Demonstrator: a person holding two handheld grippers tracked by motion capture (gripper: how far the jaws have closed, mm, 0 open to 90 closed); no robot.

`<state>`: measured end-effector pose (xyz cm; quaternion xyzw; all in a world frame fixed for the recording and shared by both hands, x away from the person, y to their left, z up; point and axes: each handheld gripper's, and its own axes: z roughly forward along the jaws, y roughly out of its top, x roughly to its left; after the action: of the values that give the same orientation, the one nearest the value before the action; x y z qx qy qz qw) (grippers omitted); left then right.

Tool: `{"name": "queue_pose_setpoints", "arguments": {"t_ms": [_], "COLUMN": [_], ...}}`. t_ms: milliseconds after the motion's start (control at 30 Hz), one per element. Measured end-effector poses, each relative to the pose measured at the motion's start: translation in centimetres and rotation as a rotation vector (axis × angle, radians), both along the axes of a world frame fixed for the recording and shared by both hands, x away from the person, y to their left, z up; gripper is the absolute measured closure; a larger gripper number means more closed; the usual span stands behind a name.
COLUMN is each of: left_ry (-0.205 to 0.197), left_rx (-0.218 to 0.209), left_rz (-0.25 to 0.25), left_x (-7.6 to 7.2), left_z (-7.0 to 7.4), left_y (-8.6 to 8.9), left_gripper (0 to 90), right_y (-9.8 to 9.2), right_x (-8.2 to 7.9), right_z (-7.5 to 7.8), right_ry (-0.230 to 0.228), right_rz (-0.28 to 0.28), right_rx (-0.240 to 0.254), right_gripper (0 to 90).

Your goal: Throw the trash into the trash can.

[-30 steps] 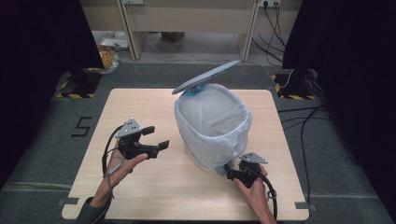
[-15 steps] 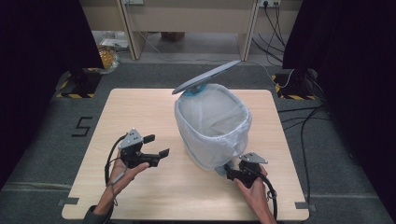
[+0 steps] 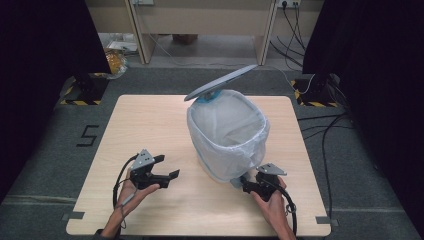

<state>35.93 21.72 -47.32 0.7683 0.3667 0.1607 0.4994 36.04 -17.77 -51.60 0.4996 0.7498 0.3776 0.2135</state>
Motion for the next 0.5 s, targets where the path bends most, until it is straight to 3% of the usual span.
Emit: {"name": "queue_pose_setpoints", "arguments": {"t_ms": [267,500], "left_ry": [0.034,0.088], "left_rx": [0.056,0.098], "left_rz": [0.013,0.025], "left_x": [0.1,0.6], "left_z": [-2.1,-4.0], "left_y": [0.2,0.7], "left_gripper": [15.8,15.8], "right_y": [0.0,0.1], "right_x": [0.0,0.0], "right_z": [0.0,0.0], "right_ry": [-0.002,0.002], "right_rz": [0.0,-0.003], "right_rx": [-0.002,0.002], "right_gripper": [20.1,20.2]}}
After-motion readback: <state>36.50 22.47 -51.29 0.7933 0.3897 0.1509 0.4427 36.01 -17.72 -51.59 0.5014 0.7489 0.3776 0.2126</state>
